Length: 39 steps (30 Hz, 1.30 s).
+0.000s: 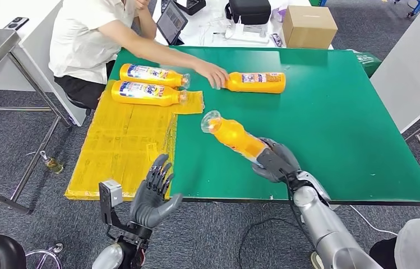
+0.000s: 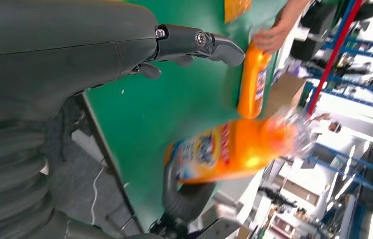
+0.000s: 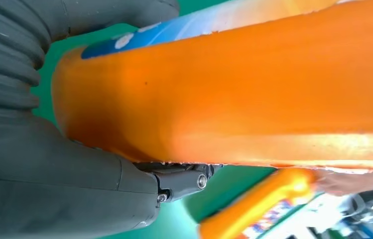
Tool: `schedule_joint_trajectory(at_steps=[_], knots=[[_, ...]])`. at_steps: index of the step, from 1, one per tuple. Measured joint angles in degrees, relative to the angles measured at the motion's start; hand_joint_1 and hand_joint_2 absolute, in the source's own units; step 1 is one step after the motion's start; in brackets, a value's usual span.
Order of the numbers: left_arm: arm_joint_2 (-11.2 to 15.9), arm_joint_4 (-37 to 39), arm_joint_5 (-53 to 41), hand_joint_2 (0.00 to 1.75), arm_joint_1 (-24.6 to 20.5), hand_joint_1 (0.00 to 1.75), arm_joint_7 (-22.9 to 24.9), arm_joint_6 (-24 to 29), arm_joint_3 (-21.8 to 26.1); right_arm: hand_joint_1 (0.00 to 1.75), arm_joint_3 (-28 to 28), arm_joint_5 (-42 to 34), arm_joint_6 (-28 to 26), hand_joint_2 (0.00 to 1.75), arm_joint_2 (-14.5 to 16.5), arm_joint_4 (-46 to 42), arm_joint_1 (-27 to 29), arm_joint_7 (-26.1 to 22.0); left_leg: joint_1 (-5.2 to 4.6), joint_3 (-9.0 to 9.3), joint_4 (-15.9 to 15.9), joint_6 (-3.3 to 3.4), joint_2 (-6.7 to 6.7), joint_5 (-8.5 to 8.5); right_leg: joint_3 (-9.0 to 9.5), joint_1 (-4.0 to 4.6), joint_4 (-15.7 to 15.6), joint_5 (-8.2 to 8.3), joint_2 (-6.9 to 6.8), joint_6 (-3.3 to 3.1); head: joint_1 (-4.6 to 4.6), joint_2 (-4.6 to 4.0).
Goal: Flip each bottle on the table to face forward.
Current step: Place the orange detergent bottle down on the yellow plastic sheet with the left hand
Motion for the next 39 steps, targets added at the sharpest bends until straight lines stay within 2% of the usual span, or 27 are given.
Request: schedule_joint_trajectory(at_steps=[6, 8, 10, 14, 19, 25, 29, 32, 39], knots=[[-0.18, 0.95, -0.38, 1.75, -1.3, 0.0, 0.03, -0.26, -1.29, 1.7, 6.22, 2.83, -2.33, 1.75, 2.64, -3.21, 0.1, 2.43, 0.04, -0.02, 0.0, -0.01, 0.03, 0.0, -0.08, 0.03, 0.0, 0.0, 0.01, -0.01, -0.02, 0.0], [-0.42, 1.16, -0.97, 1.75, -1.81, 0.0, -0.26, 0.42, -1.4, 1.62, 7.92, 3.01, -2.78, 1.75, 3.41, -3.77, 0.28, 2.77, 0.04, -0.02, 0.0, -0.01, 0.04, 0.0, -0.1, 0.03, 0.0, -0.01, 0.02, -0.01, -0.02, 0.0], [-0.75, 1.25, -2.55, 1.75, -2.14, 0.0, -1.42, 2.55, -1.48, 1.57, 9.4, 2.84, -2.98, 1.75, 4.1, -4.29, 0.67, 2.97, 0.04, -0.04, 0.0, -0.01, 0.03, 0.0, -0.1, 0.03, 0.0, -0.01, 0.01, -0.02, 0.0, 0.0], [-2.12, 1.25, -7.31, 1.75, -2.82, 0.0, -4.32, 8.69, -1.55, 1.58, 12.91, 2.61, -4.78, 1.75, 5.59, -5.32, 2.68, 3.23, 0.03, -0.09, 0.0, -0.01, 0.02, -0.01, -0.13, 0.01, 0.0, -0.02, 0.01, -0.02, 0.01, 0.0], [-3.79, 1.25, -8.42, 1.75, -2.91, 0.0, -5.01, 11.16, -1.62, 1.57, 16.0, 2.63, -7.41, 1.75, 7.21, -6.64, 5.37, 3.1, 0.02, -0.22, 0.0, -0.01, 0.01, -0.01, -0.26, 0.01, 0.0, -0.02, 0.0, -0.01, -0.01, 0.0], [-4.28, 1.32, -8.37, 1.75, -2.91, 0.0, -5.28, 11.48, -1.58, 1.58, 17.38, 2.51, -7.72, 1.75, 7.4, -7.48, 6.16, 3.1, 0.02, -0.23, 0.0, -0.01, 0.03, 0.0, -0.29, 0.01, 0.0, -0.01, 0.0, -0.02, -0.01, 0.0], [-4.44, 1.55, -7.51, 1.75, -2.92, 0.0, -5.27, 11.51, -1.68, 1.68, 18.16, 1.67, -7.93, 1.75, 7.4, -8.17, 6.59, 2.84, 0.02, -0.24, 0.0, -0.01, 0.02, 0.0, -0.3, 0.01, 0.0, -0.02, 0.0, -0.02, 0.01, 0.0], [-4.74, 2.07, -6.09, 1.75, -3.06, 0.0, -5.13, 11.47, -2.08, 1.64, 19.04, 0.81, -8.85, 1.75, 7.45, -9.61, 7.72, 2.57, 0.02, -0.27, 0.0, -0.01, 0.02, -0.01, -0.31, 0.01, 0.0, -0.02, 0.0, -0.01, 0.0, 0.0], [-4.71, 3.68, 1.74, 1.75, -4.13, 0.0, -2.25, 6.45, -3.27, 1.61, 20.85, -1.13, -10.49, 1.75, 7.35, -13.28, 8.73, 2.56, 0.02, -0.29, 0.0, -0.01, 0.03, 0.0, -0.35, 0.01, 0.0, -0.01, 0.01, -0.02, -0.01, 0.0]])
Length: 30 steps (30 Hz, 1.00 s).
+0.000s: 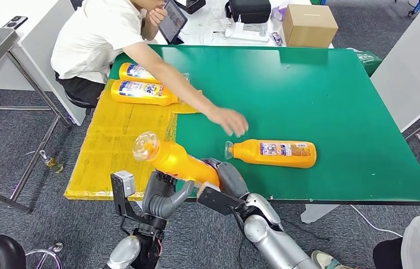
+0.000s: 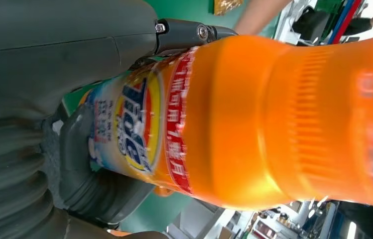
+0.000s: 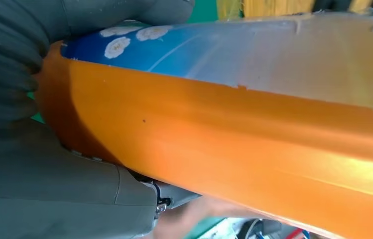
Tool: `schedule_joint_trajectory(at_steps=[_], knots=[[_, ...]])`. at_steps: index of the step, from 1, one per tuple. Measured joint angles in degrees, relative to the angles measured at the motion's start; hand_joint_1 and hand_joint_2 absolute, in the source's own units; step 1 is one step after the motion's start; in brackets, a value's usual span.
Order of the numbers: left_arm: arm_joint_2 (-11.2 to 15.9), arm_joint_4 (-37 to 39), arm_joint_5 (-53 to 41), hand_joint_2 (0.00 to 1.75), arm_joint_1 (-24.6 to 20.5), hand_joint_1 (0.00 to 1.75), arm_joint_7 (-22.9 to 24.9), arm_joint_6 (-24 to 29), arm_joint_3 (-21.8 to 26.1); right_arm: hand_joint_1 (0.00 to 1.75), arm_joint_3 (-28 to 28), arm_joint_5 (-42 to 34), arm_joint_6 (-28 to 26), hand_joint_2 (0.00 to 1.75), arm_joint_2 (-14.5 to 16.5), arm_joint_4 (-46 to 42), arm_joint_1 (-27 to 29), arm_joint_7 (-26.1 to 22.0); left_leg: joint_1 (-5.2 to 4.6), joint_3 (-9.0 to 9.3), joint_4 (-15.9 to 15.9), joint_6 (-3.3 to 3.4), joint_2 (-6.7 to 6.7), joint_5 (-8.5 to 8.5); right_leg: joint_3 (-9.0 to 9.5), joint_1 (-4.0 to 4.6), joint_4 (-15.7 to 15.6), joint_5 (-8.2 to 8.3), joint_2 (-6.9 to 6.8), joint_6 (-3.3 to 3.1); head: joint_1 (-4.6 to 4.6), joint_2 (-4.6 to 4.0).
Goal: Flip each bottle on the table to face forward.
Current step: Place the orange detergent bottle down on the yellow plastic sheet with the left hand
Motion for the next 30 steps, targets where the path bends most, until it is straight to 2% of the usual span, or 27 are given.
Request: schedule_joint_trajectory(at_steps=[4, 15, 16, 17, 19, 20, 21, 26, 28, 30], knots=[[0.1, 0.64, 0.61, 1.75, -0.46, 0.0, 0.25, -0.27, -0.5, 1.58, 0.41, -0.27, -0.4, 1.75, -0.14, -0.6, 0.0, -0.04, 0.0, 0.0, 0.0, 0.0, 0.0, 0.0, 0.01, 0.0, 0.0, 0.01, 0.0, 0.0, 0.01, 0.0], [-0.1, 2.65, 3.76, 1.75, -3.29, 0.0, 0.33, 3.03, -0.69, 1.53, 3.09, 0.16, -0.96, 1.75, 0.82, 0.11, -0.67, 0.02, 0.01, -0.01, 0.0, 0.0, 0.0, 0.0, 0.0, 0.0, 0.0, 0.0, 0.0, 0.0, 0.01, 0.0], [-0.1, 2.84, 3.98, 1.75, -3.52, 0.08, 0.05, 3.41, -0.62, 1.54, 3.46, 0.23, -1.01, 1.75, 0.98, 0.39, -0.87, 0.19, 0.01, -0.01, 0.0, 0.0, 0.0, 0.01, 0.0, 0.0, 0.0, 0.0, 0.0, 0.0, 0.01, 0.0], [-0.1, 3.01, 3.97, 1.75, -3.67, 0.38, -0.35, 3.9, -0.53, 1.56, 3.85, 0.37, -1.09, 1.75, 1.13, 0.72, -1.06, 0.4, 0.01, -0.01, 0.0, 0.0, 0.0, 0.01, 0.0, 0.0, 0.0, 0.0, 0.0, 0.0, 0.01, 0.0], [-0.1, 3.27, 3.34, 1.75, -3.8, 1.24, -1.23, 5.06, -0.3, 1.55, 4.65, 0.89, -1.49, 1.75, 1.45, 1.57, -1.43, 0.82, 0.01, -0.01, 0.0, 0.0, 0.0, 0.01, -0.01, 0.0, 0.0, 0.0, 0.0, 0.0, 0.01, 0.0], [-0.1, 3.42, 3.01, 1.75, -3.86, 1.61, -1.47, 5.55, -0.21, 1.55, 5.01, 1.26, -1.86, 1.75, 1.66, 2.12, -1.65, 0.93, 0.0, -0.01, 0.0, 0.0, 0.0, 0.01, -0.01, 0.0, 0.0, 0.0, 0.0, 0.0, 0.0, 0.0], [-0.1, 3.61, 2.8, 1.75, -3.95, 1.75, -1.59, 5.88, -0.1, 1.54, 5.35, 1.68, -2.25, 1.75, 1.88, 2.74, -1.93, 0.99, 0.0, -0.01, 0.0, 0.0, 0.0, 0.01, -0.01, 0.0, 0.0, 0.0, 0.0, 0.0, 0.01, 0.0], [-0.1, 4.83, 2.74, 1.75, -4.56, 1.75, -1.66, 6.17, 0.65, 1.55, 6.6, 2.85, -3.42, 1.75, 2.76, 5.26, -3.35, 1.39, 0.0, -0.01, 0.0, 0.0, 0.01, 0.01, -0.02, 0.0, 0.0, 0.0, 0.0, 0.0, 0.0, 0.0], [-0.1, 5.2, 2.94, 1.75, -4.68, 1.75, -1.67, 6.17, 0.83, 1.46, 6.85, 2.86, -3.44, 1.75, 2.93, 5.85, -3.63, 1.49, 0.0, -0.01, 0.0, 0.0, 0.01, 0.01, -0.03, 0.0, 0.0, 0.0, 0.0, 0.0, 0.0, 0.0], [-0.1, 5.55, 3.65, 1.75, -4.79, 1.75, -1.66, 6.01, 1.03, 0.69, 7.13, 2.86, -3.42, 1.75, 3.07, 6.45, -3.94, 1.55, 0.0, -0.01, 0.0, 0.0, 0.02, 0.01, -0.03, 0.0, 0.0, 0.0, 0.01, 0.0, 0.0, 0.0]])
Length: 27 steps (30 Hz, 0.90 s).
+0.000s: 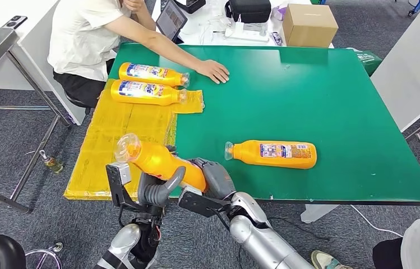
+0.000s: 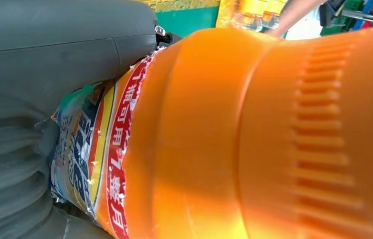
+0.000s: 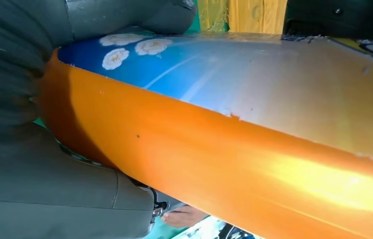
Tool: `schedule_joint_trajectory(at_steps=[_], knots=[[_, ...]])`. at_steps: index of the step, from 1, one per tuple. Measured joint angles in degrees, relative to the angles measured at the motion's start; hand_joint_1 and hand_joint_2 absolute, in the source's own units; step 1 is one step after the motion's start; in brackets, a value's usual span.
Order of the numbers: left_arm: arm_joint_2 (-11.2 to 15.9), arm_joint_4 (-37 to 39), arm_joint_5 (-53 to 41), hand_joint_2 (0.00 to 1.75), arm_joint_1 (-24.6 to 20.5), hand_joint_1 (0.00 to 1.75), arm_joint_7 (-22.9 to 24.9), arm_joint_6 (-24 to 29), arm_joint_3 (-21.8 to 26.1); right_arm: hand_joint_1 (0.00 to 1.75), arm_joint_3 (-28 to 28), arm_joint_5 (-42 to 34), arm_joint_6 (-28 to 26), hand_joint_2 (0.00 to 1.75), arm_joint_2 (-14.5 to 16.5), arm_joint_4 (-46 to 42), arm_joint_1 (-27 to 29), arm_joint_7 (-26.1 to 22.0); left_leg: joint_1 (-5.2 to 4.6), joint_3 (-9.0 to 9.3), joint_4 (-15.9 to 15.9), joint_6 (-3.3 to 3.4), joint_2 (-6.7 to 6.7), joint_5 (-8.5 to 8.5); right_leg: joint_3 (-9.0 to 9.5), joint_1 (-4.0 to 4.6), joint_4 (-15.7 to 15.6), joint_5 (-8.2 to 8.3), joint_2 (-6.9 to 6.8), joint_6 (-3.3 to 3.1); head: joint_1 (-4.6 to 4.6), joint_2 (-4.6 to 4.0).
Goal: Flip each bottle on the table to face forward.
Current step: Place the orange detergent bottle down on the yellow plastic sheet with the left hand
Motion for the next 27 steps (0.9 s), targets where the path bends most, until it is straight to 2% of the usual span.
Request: schedule_joint_trajectory(at_steps=[2, 5, 8, 14, 18, 23, 27], knots=[[0.0, 0.26, 0.85, 1.75, -0.06, 1.75, -0.02, -0.46, 0.32, 0.0, 0.43, -0.01, 0.02, 1.75, 0.09, 0.56, -0.25, 0.05, 0.0, 0.0, 0.0, 0.0, 0.01, 0.0, 0.0, 0.0, 0.0, 0.0, 0.0, 0.0, 0.0, 0.0], [0.0, 0.41, 1.45, 1.75, -0.06, 1.75, -0.15, -1.24, 0.82, 0.0, 1.18, 0.07, -0.63, 1.75, 0.15, 1.27, -0.29, 0.02, 0.0, 0.0, 0.0, 0.0, 0.0, 0.0, 0.0, 0.0, 0.0, 0.0, 0.0, 0.0, -0.01, 0.0], [0.03, 0.41, 1.16, 1.75, -0.05, 1.75, -0.67, -1.53, 1.08, 0.0, 1.7, 0.97, -3.83, 1.75, 0.31, 1.81, 0.1, -0.34, 0.0, -0.01, 0.0, 0.0, 0.0, 0.0, 0.0, 0.0, 0.0, 0.0, 0.0, 0.0, 0.01, 0.0], [0.96, 0.26, -1.95, 1.75, 0.12, 1.75, -1.2, -0.26, 1.73, 0.0, 1.9, 4.36, -13.72, 1.75, 0.58, 2.03, 2.67, -1.42, 0.0, -0.04, 0.0, 0.0, -0.02, -0.01, 0.0, 0.0, 0.0, -0.01, -0.01, 0.0, 0.01, 0.0], [2.07, -0.79, -4.4, 1.75, 0.36, 1.75, -1.19, 0.0, 3.2, 0.0, 1.17, 5.46, -21.08, 1.75, 1.01, 1.95, 4.31, -4.04, 0.01, -0.03, -0.01, 0.0, -0.01, 0.0, 0.0, 0.01, 0.0, -0.01, -0.01, 0.0, 0.02, 0.0], [4.11, -3.7, -8.87, 1.75, 0.66, 1.75, -0.66, 0.17, 6.24, 0.0, -2.62, 0.33, -21.7, 1.75, 1.5, 0.14, 6.7, -9.54, 0.01, -0.03, -0.01, 0.0, -0.04, 0.0, 0.0, 0.01, 0.01, -0.01, -0.02, -0.01, 0.02, 0.0], [6.94, -5.36, -18.23, 1.75, 0.38, 1.75, 0.33, 0.86, 8.14, 0.0, -10.94, 2.22, -23.17, 1.75, 2.82, -3.9, 9.69, -16.51, 0.01, -0.03, -0.01, 0.0, -0.04, 0.01, -0.01, 0.01, 0.01, -0.01, -0.03, -0.01, 0.02, 0.0]])
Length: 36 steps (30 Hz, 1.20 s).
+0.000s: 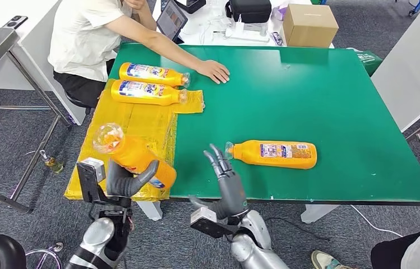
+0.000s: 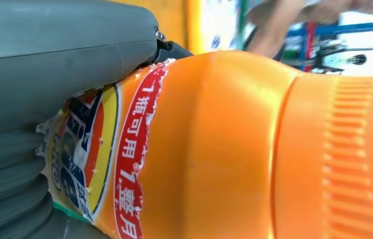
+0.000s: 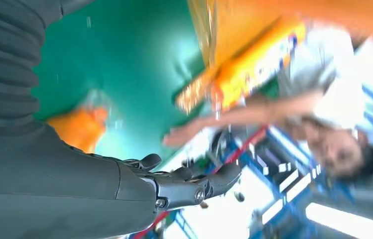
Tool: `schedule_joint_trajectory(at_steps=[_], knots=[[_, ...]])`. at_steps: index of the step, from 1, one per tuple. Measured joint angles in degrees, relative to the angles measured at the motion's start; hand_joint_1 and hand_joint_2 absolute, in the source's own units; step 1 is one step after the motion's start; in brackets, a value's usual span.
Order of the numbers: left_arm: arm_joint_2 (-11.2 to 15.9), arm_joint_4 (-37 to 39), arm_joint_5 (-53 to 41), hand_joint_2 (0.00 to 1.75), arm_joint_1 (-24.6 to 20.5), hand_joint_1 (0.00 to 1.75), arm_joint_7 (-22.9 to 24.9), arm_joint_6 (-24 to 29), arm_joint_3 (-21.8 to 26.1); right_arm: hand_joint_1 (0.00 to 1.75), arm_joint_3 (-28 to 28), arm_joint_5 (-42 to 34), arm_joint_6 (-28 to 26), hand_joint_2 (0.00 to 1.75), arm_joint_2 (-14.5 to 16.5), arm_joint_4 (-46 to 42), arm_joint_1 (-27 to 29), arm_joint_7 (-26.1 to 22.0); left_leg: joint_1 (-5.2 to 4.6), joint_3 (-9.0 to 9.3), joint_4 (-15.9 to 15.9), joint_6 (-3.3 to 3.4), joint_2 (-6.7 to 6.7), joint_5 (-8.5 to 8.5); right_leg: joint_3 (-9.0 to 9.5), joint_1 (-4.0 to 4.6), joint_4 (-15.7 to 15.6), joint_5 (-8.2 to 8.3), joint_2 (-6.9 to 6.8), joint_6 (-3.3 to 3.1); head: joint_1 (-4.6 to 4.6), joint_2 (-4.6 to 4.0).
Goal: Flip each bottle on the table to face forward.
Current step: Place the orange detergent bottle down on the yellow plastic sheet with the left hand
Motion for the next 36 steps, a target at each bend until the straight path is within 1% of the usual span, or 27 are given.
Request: schedule_joint_trajectory(at_steps=[2, 5, 9, 11, 13, 16, 18, 21, 27, 29, 34, 35, 36], knots=[[1.64, -0.29, -8.27, 1.75, -0.75, 1.75, 1.05, 0.02, 0.2, 0.0, -5.29, 1.66, -0.11, 1.75, 1.38, -2.66, 1.27, -1.6, 0.0, 0.0, 0.0, 0.0, 0.0, 0.0, -0.01, 0.0, 0.0, 0.0, 0.0, 0.0, -0.01, 0.0], [4.03, -0.32, -21.54, 1.75, -2.83, 1.75, 3.81, -1.52, 0.1, 0.0, -12.81, 2.86, -0.27, 1.75, 3.44, -7.06, 2.55, -2.03, 0.0, 0.01, 0.0, 0.0, 0.0, 0.02, -0.02, 0.0, 0.0, 0.01, 0.0, -0.01, -0.01, 0.0], [6.78, 0.75, -35.98, 1.75, -7.32, 1.75, 9.59, -6.34, -0.64, 0.0, -20.91, 2.79, -0.36, 1.75, 5.91, -14.54, 3.87, -2.09, 0.0, 0.02, 0.0, 0.0, 0.01, 0.06, -0.01, 0.0, 0.0, 0.04, 0.0, 0.0, 0.01, 0.0], [8.12, 2.28, -42.4, 1.75, -10.25, 1.75, 12.18, -8.28, -1.61, 0.0, -24.08, 2.67, -0.38, 1.75, 7.14, -18.47, 4.33, -2.12, 0.0, 0.03, 0.0, 0.0, 0.01, 0.08, 0.01, 0.0, 0.01, 0.05, 0.0, -0.01, 0.0, 0.0], [9.16, 3.86, -45.85, 1.75, -12.71, 1.75, 13.7, -9.32, -2.56, 0.0, -26.44, 2.54, -0.4, 1.75, 8.1, -21.73, 4.71, -2.16, 0.0, 0.04, 0.01, 0.0, 0.03, 0.09, -0.02, 0.0, 0.01, 0.1, 0.01, -0.06, -0.01, 0.0], [9.8, 7.73, -51.67, 1.75, -16.84, 1.75, 16.95, -12.21, -4.35, 0.0, -28.49, 1.61, -0.41, 1.75, 9.18, -25.75, 5.39, -2.19, 0.0, 0.04, 0.01, -0.01, 0.03, 0.1, -0.05, 0.0, 0.01, 0.13, 0.0, -0.13, -0.01, 0.0], [9.81, 11.69, -55.41, 1.75, -19.84, 1.75, 18.7, -14.32, -5.57, 0.0, -28.92, 0.51, -0.41, 1.75, 9.57, -27.75, 5.83, -2.2, 0.0, 0.04, 0.01, -0.01, 0.04, 0.1, -0.05, 0.0, 0.01, 0.13, 0.02, -0.14, -0.01, 0.0], [9.53, 16.67, -57.62, 1.75, -22.98, 1.75, 19.18, -15.68, -6.47, 0.0, -29.12, -0.89, -0.4, 1.75, 9.57, -29.65, 6.81, -2.2, 0.0, 0.04, 0.01, -0.01, 0.08, 0.1, -0.06, 0.0, 0.01, 0.14, 0.04, -0.14, -0.01, 0.0], [9.08, 21.73, -58.34, 1.75, -25.82, 1.75, 19.33, -16.01, -7.52, 0.0, -29.53, -1.09, -0.41, 1.75, 9.56, -31.24, 7.55, -2.2, 0.0, 0.03, 0.01, -0.01, 0.08, 0.1, -0.09, 0.0, 0.01, 0.13, 0.04, -0.14, -0.01, 0.0], [8.18, 24.55, -59.17, 1.75, -27.27, 1.75, 19.84, -16.87, -8.02, 0.0, -29.42, -0.75, -0.4, 1.75, 9.64, -31.16, 7.46, -2.2, 0.0, 0.01, 0.01, -0.01, 0.06, 0.1, -0.07, 0.0, 0.01, 0.13, 0.02, -0.14, 0.0, 0.0], [4.13, 34.7, -61.65, 1.75, -31.75, 1.71, 21.33, -19.31, -9.4, 0.0, -28.07, -1.06, -0.34, 1.75, 10.05, -29.49, 6.78, -2.23, 0.0, 0.0, 0.01, -0.02, 0.03, 0.11, -0.04, 0.0, 0.01, 0.15, 0.01, -0.13, 0.02, 0.0], [3.2, 37.07, -62.13, 1.75, -32.63, 1.69, 21.73, -19.59, -9.72, 0.0, -27.56, -1.33, -0.34, 1.75, 10.05, -28.98, 6.7, -2.23, -0.01, 0.0, 0.01, -0.02, 0.03, 0.11, -0.03, 0.0, 0.01, 0.15, 0.02, -0.13, 0.01, 0.0], [2.43, 39.25, -62.54, 1.75, -33.37, 1.58, 22.13, -19.8, -10.0, 0.0, -27.0, -1.6, -0.34, 1.75, 10.05, -28.47, 6.65, -2.23, -0.01, 0.0, 0.01, -0.02, 0.02, 0.11, -0.03, 0.0, 0.01, 0.15, 0.02, -0.13, 0.0, 0.0]])
